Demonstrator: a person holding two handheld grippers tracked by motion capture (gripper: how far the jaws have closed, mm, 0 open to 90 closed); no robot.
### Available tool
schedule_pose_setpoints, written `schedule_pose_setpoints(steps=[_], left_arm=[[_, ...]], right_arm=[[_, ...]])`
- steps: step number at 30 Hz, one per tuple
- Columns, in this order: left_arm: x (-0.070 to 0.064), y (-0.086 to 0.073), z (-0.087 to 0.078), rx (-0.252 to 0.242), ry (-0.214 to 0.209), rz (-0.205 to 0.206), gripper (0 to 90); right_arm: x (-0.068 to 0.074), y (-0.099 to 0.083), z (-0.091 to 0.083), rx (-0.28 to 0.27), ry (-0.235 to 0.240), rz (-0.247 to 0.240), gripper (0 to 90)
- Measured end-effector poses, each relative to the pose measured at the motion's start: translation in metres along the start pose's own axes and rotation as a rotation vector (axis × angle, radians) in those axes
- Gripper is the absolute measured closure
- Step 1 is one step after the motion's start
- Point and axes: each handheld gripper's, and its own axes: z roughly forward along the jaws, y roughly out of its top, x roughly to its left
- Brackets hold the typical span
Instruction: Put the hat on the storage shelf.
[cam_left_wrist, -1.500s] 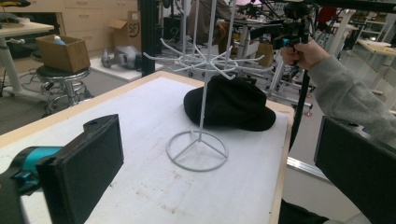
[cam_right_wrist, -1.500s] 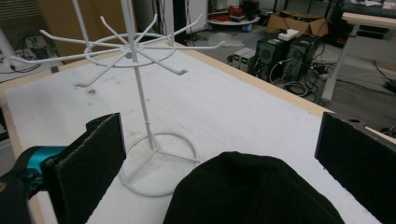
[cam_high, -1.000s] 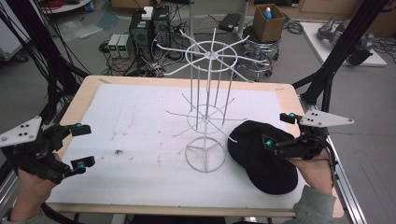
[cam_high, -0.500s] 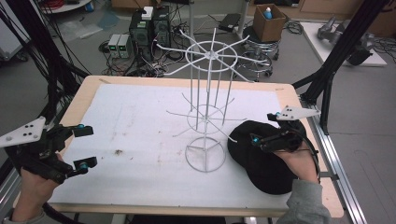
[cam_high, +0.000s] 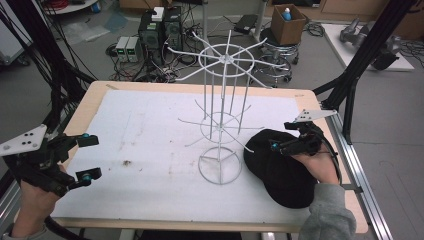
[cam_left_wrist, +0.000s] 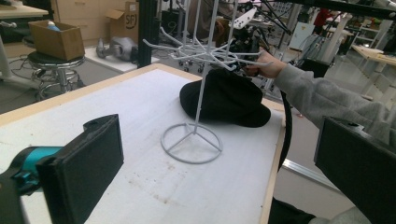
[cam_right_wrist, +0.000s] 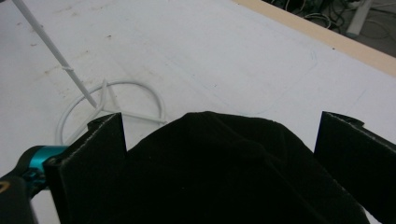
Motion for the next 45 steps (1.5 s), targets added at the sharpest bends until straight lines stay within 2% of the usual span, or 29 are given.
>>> schedule_pose_setpoints(steps=[4, 5, 10, 13, 17, 18, 19, 21, 23, 24, 26, 27, 33, 37, 41, 45], left_arm=[[0.002, -0.001, 0.000, 0.000, -0.002, -0.010, 1.8], [0.002, -0.001, 0.000, -0.001, -0.008, -0.012, 1.8], [0.002, -0.002, 0.001, 0.001, -0.005, -0.014, 1.8], [0.004, -0.003, 0.000, -0.001, -0.004, -0.020, 1.8], [0.004, -0.003, -0.001, 0.000, -0.005, -0.020, 1.8], [0.004, -0.003, -0.001, 0.000, -0.004, -0.020, 1.8], [0.004, -0.003, 0.000, 0.000, -0.004, -0.022, 1.8], [0.004, -0.003, 0.000, 0.004, -0.005, -0.021, 1.8], [0.004, -0.003, 0.000, 0.004, -0.005, -0.021, 1.8], [0.004, -0.004, 0.000, 0.003, -0.005, -0.021, 1.8], [0.004, -0.004, 0.001, 0.005, -0.005, -0.022, 1.8], [0.004, -0.004, 0.001, 0.005, -0.005, -0.022, 1.8], [0.004, -0.003, 0.000, 0.000, -0.009, -0.024, 1.7], [0.002, -0.002, -0.001, -0.003, -0.020, -0.018, 1.8], [0.002, -0.002, -0.001, -0.005, -0.020, -0.020, 1.8], [0.003, -0.002, -0.002, -0.005, -0.018, -0.021, 1.8]], right_arm=[[-0.004, -0.002, 0.002, 0.010, 0.010, 0.006, 4.8], [-0.008, -0.004, 0.006, 0.042, -0.009, 0.017, 4.8], [-0.011, -0.006, 0.014, 0.081, -0.011, 0.011, 6.3], [-0.013, -0.007, 0.018, 0.112, -0.006, 0.013, 16.4], [-0.017, -0.009, 0.022, 0.149, 0.008, 0.036, 23.1], [-0.017, -0.010, 0.023, 0.155, 0.015, 0.040, 26.4], [-0.017, -0.010, 0.023, 0.168, 0.015, 0.032, 34.9], [-0.017, -0.010, 0.022, 0.161, 0.012, 0.017, 44.8], [-0.017, -0.009, 0.019, 0.157, 0.005, 0.008, 52.0], [-0.017, -0.009, 0.019, 0.157, 0.005, 0.008, 52.0], [-0.016, -0.010, 0.016, 0.161, -0.013, 0.003, 63.5], [-0.016, -0.010, 0.016, 0.161, -0.012, 0.001, 64.9], [-0.013, -0.009, 0.015, 0.158, -0.014, -0.015, 69.2], [-0.012, -0.008, 0.012, 0.146, -0.015, 0.000, 69.4], [-0.009, -0.006, 0.002, 0.115, -0.009, 0.012, 69.8], [-0.006, -0.002, -0.010, 0.090, -0.008, 0.002, 70.4]])
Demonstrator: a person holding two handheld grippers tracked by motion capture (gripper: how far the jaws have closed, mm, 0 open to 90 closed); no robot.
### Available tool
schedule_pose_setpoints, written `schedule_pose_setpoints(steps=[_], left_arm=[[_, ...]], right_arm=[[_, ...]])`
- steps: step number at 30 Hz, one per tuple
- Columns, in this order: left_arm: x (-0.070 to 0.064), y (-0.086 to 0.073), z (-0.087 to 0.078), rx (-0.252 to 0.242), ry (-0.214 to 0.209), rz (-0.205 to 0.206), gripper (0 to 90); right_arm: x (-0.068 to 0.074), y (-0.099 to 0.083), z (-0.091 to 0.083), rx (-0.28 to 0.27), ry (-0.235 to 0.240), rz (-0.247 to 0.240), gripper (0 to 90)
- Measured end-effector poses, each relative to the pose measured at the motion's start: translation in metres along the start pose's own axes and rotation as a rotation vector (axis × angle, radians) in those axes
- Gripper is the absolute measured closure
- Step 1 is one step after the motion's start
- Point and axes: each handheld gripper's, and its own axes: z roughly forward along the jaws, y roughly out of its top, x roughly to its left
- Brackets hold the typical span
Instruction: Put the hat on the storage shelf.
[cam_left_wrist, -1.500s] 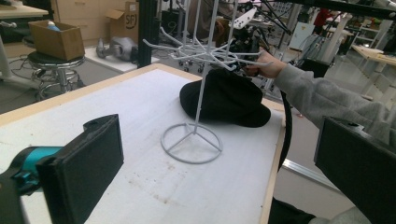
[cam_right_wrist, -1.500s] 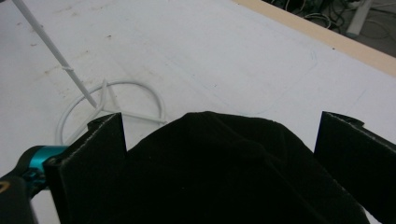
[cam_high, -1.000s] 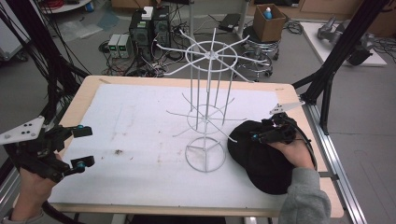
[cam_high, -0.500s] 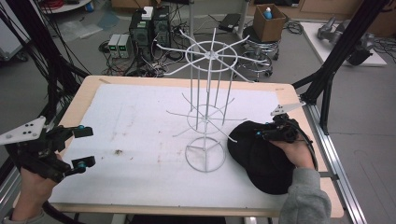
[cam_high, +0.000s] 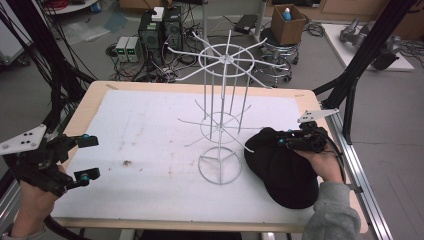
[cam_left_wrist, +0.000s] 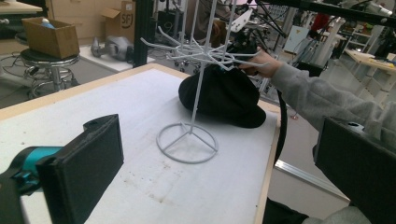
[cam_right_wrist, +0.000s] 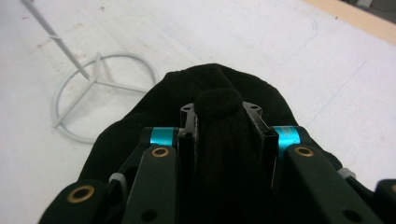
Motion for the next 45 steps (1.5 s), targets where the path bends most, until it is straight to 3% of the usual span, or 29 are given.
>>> schedule_pose_setpoints(steps=[10, 11, 14, 21, 26, 36, 45], left_arm=[[0.000, 0.001, -0.002, -0.005, 0.003, 0.000, 1.8], [0.000, 0.001, -0.003, -0.007, 0.003, -0.001, 1.8], [0.000, 0.001, -0.004, -0.011, 0.002, -0.002, 1.8], [0.000, 0.001, -0.004, -0.009, 0.006, -0.003, 1.8], [0.001, 0.000, -0.006, -0.012, 0.019, -0.008, 1.8], [0.001, 0.002, -0.009, -0.013, 0.027, -0.001, 1.7], [0.000, 0.002, -0.013, -0.023, 0.031, -0.001, 1.8]], right_arm=[[0.012, 0.012, -0.032, -0.043, -0.008, -0.050, 70.5], [0.015, 0.013, -0.040, -0.078, -0.012, -0.055, 70.5], [0.016, 0.013, -0.052, -0.116, -0.004, -0.059, 70.5], [0.017, 0.019, -0.083, -0.174, 0.000, -0.062, 70.5], [0.019, 0.027, -0.102, -0.186, -0.010, -0.068, 70.4], [0.028, 0.061, -0.151, -0.192, -0.057, -0.117, 70.4], [0.034, 0.079, -0.179, -0.228, -0.038, -0.130, 70.3]])
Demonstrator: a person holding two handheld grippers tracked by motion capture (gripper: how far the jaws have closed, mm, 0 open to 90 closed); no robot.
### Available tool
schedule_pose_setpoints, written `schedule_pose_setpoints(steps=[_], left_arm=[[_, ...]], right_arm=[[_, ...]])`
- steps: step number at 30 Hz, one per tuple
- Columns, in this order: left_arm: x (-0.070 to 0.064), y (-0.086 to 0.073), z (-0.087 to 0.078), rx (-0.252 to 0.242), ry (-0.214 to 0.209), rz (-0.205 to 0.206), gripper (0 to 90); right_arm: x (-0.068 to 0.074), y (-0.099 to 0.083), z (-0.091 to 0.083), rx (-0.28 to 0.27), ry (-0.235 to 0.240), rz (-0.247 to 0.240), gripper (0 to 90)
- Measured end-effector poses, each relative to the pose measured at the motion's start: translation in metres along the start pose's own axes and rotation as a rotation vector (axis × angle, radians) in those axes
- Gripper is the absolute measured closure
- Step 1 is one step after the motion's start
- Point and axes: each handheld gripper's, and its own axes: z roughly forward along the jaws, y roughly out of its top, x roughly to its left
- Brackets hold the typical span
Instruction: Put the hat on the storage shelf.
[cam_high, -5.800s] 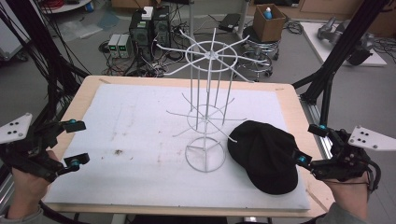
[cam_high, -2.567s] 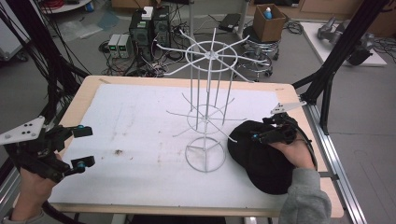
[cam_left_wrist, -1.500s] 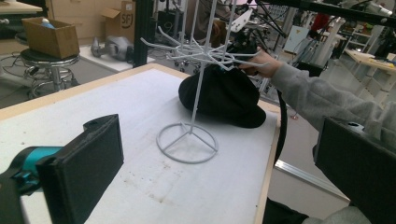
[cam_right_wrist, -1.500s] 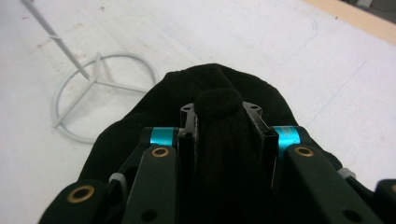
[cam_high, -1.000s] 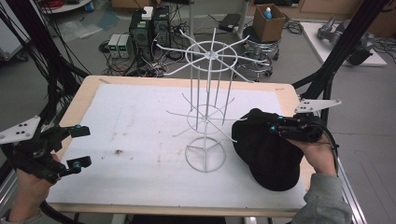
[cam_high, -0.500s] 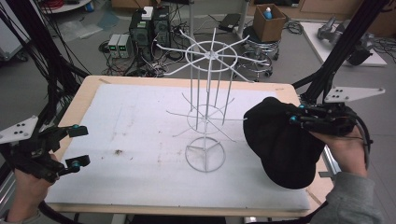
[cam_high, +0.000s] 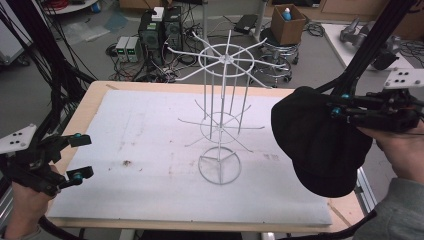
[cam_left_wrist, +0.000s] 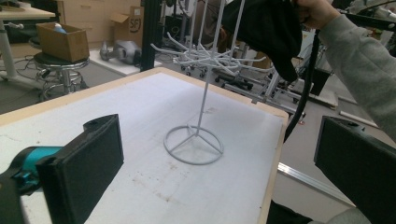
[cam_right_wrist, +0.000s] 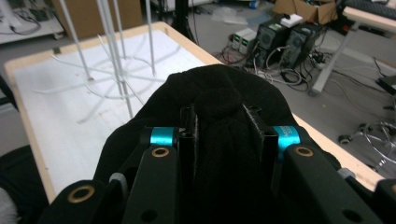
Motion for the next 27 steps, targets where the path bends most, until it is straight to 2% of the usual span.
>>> schedule_pose_setpoints(steps=[1, 11, 16, 22, 23, 27], left_arm=[[0.000, 0.000, -0.001, -0.002, 0.001, 0.000, 1.8], [0.006, -0.003, 0.000, -0.001, -0.004, -0.014, 1.8], [0.007, -0.005, -0.002, 0.001, 0.004, -0.007, 1.8], [0.014, -0.008, -0.003, -0.008, 0.003, -0.029, 1.8], [0.015, -0.009, -0.001, -0.021, -0.021, -0.044, 1.7], [0.014, -0.010, 0.004, 0.007, -0.015, -0.037, 1.8]], right_arm=[[0.001, 0.007, -0.005, -0.012, 0.010, -0.011, 70.3], [0.004, 0.031, -0.025, -0.035, 0.018, -0.020, 70.1], [0.004, 0.044, -0.036, -0.041, 0.023, -0.029, 70.0], [0.003, 0.060, -0.050, -0.049, 0.027, -0.044, 69.2], [0.003, 0.062, -0.052, -0.051, 0.032, -0.037, 69.1], [0.002, 0.067, -0.056, -0.053, 0.041, -0.045, 69.2]])
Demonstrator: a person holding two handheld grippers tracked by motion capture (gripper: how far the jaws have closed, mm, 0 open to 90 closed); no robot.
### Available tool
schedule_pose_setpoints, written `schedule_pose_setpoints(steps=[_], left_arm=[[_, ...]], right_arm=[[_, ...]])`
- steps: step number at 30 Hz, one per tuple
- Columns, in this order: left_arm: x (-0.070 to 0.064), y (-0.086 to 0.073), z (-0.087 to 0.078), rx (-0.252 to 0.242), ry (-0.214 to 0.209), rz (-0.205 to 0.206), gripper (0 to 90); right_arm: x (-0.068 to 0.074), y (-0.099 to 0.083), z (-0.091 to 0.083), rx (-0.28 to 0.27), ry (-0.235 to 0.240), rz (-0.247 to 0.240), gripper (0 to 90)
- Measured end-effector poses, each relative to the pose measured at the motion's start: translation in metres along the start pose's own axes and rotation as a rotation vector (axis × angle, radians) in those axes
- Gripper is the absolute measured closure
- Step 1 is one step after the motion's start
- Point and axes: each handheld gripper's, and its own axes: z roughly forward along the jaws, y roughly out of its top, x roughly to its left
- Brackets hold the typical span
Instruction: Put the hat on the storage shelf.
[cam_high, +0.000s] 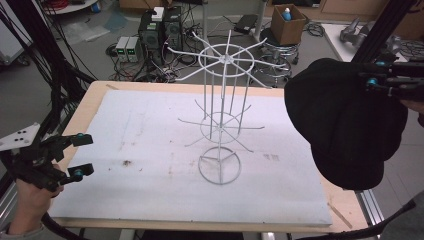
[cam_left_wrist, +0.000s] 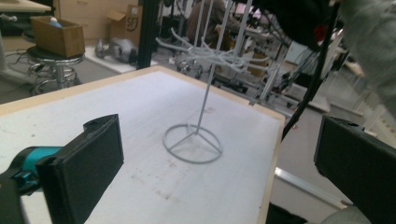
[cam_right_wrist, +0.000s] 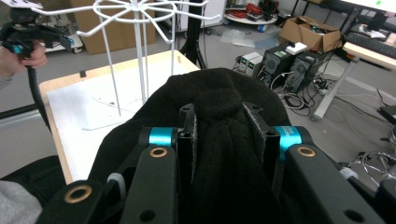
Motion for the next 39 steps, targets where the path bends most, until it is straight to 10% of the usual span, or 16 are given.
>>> schedule_pose_setpoints(steps=[19, 39], left_arm=[[0.006, -0.001, -0.009, -0.023, 0.020, -0.012, 1.8], [0.006, -0.003, -0.004, -0.034, 0.007, -0.018, 1.8]], right_arm=[[0.008, 0.051, -0.030, -0.114, 0.020, -0.054, 69.3], [0.011, 0.077, 0.003, -0.140, 0.090, -0.083, 69.1]])
